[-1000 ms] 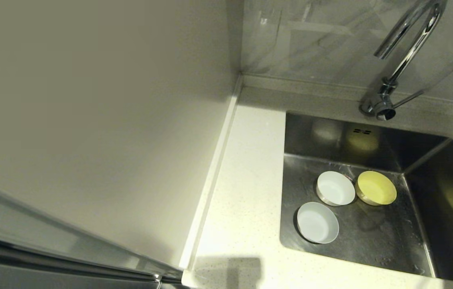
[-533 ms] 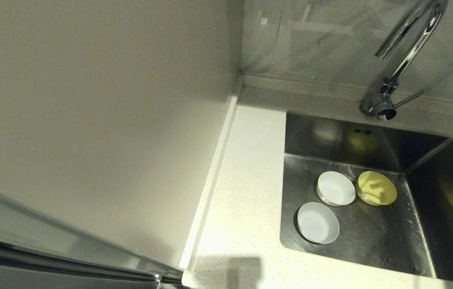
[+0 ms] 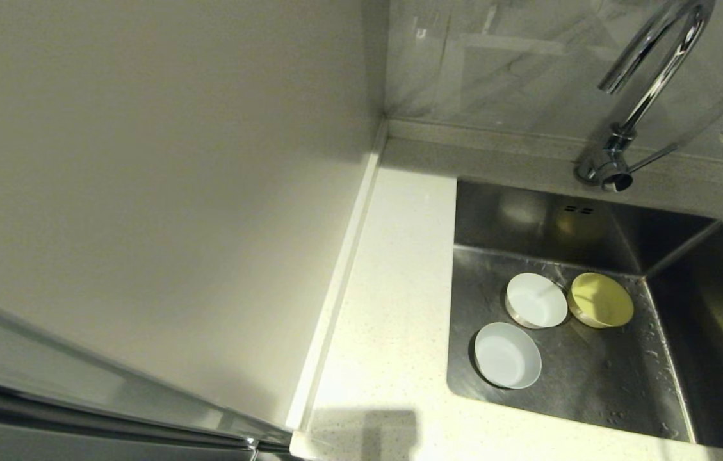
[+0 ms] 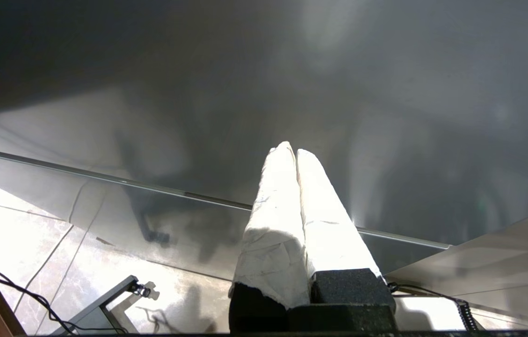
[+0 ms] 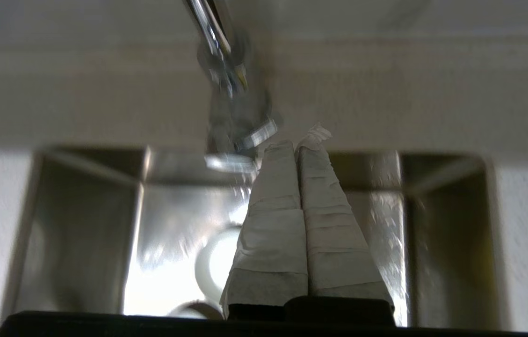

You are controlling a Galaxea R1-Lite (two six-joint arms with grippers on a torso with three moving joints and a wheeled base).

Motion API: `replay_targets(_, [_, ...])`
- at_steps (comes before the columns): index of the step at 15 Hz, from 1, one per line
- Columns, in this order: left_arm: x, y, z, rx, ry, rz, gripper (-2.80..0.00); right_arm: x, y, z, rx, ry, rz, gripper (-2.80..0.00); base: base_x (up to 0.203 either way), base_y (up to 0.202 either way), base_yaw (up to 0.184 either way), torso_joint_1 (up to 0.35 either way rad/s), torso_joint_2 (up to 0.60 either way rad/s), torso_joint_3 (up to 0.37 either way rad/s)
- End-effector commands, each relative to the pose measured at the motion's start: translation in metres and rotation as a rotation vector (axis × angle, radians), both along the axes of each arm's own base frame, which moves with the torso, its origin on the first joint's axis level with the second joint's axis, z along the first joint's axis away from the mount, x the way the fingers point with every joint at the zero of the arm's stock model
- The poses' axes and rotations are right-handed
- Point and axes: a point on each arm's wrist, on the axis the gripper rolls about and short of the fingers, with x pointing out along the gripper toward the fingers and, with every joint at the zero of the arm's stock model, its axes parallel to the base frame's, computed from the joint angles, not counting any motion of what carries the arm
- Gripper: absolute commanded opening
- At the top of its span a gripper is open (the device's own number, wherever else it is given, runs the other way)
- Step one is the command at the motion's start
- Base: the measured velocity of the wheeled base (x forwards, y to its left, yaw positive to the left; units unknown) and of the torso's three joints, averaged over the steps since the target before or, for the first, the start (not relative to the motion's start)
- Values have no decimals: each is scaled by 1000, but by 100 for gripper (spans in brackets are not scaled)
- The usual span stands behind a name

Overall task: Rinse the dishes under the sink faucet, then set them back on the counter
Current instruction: Turn on the faucet

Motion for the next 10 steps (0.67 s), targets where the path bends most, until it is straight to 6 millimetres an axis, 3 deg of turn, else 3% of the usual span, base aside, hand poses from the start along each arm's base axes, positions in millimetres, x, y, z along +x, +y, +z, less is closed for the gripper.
replay_targets(1, [0, 0, 0, -1, -4, 1, -280, 16, 2, -6, 2, -6, -9, -280, 0, 0, 0, 0, 0, 0])
replay_targets(10, [0, 0, 0, -1, -4, 1, -280, 39, 9, -9, 48, -55, 15, -280, 0, 0, 0, 0, 0, 0])
